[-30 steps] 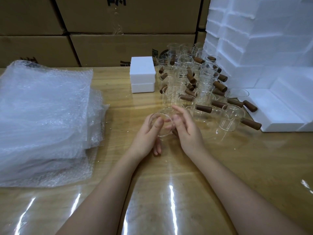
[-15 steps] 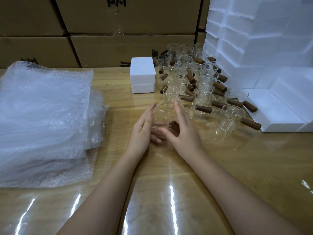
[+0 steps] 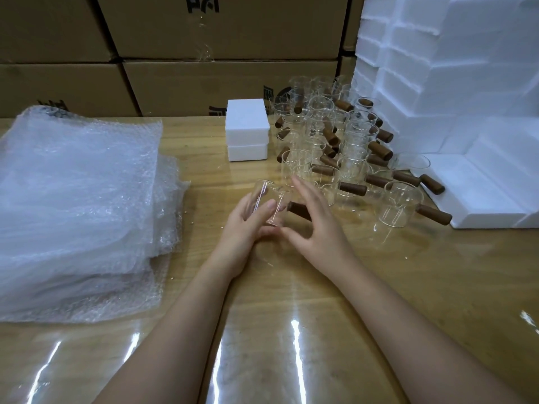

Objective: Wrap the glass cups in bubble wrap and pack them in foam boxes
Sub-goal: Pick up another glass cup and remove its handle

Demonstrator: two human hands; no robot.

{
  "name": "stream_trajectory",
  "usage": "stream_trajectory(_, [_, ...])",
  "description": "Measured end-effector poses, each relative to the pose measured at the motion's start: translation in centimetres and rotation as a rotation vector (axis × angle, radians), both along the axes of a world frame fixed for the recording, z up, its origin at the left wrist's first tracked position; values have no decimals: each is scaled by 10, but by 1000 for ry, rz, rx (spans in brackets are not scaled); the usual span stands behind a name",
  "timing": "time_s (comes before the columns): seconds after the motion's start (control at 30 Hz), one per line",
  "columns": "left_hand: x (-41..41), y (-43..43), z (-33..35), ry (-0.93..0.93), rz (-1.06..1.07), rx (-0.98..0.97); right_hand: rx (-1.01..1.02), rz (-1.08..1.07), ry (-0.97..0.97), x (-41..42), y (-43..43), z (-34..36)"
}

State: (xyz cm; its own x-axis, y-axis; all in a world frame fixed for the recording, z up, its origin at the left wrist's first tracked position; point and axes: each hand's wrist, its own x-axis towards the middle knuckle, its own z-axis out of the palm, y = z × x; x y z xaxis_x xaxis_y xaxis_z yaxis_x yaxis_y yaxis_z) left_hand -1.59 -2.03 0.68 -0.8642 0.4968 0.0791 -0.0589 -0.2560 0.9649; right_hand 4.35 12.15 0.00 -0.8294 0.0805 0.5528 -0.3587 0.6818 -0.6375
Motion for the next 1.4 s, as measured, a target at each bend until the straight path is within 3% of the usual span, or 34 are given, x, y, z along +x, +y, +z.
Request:
stream_trajectory(0.2, [-2, 1, -1, -10, 69, -20, 34, -4, -164, -1, 2, -1])
stream_trajectory(0.33, [-1, -1, -3, 12, -6, 16, -321, -1, -240, -2, 10, -1])
stream_trajectory(0.4, [-1, -2, -4, 24, -26, 3, -376, -42, -240, -2, 12, 0])
stream_trajectory(0.77, [1, 5, -14, 315, 71, -362, -275, -123, -142, -1, 12, -1])
stream_trajectory(0.97, [5, 12, -16, 590, 314, -654, -257, -144, -146, -4, 15, -3])
stream_trajectory(1.4, [2, 12, -16, 531, 294, -876, -206, -168, -268, -10, 18, -9])
